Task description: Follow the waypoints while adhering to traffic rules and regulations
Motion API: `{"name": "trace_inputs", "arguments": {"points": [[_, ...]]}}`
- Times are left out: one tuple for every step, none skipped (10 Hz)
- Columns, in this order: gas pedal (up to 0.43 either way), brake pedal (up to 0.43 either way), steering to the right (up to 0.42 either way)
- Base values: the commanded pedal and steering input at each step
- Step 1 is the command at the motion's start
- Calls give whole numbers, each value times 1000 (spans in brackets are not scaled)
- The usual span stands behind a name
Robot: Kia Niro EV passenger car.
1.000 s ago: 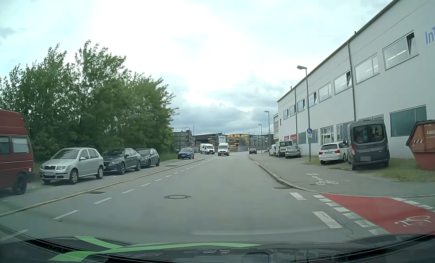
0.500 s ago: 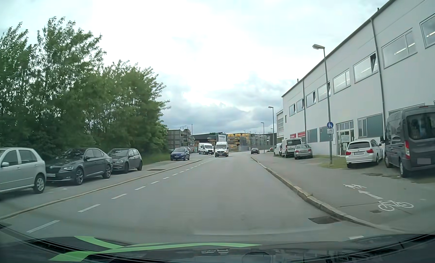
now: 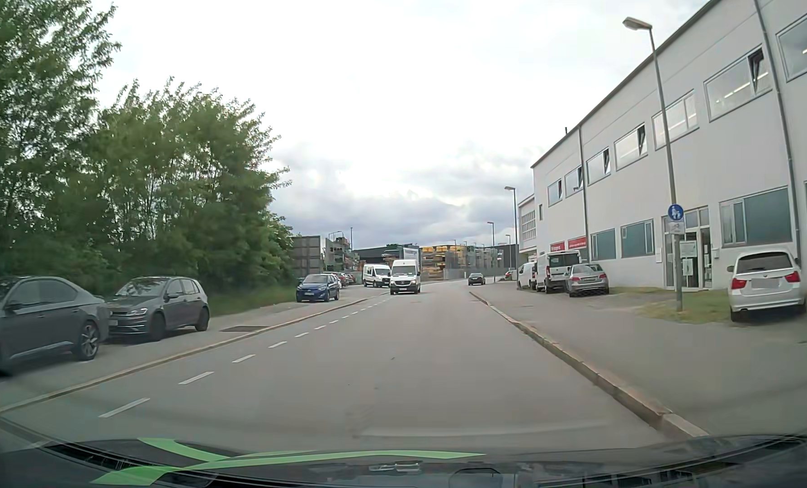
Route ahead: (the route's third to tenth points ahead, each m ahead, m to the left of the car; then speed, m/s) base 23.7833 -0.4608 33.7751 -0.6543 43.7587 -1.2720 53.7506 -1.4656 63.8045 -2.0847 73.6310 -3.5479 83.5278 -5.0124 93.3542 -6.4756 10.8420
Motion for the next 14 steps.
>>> {"name": "trace_inputs", "arguments": {"points": [[150, 0, -3], [118, 0, -2], [47, 0, -2], [39, 0, -2], [39, 0, -2], [39, 0, -2], [39, 0, -1], [8, 0, -1], [0, 0, -1], [0, 0, -1], [0, 0, -2], [0, 0, -1], [0, 0, -2], [0, 0, -1]]}}
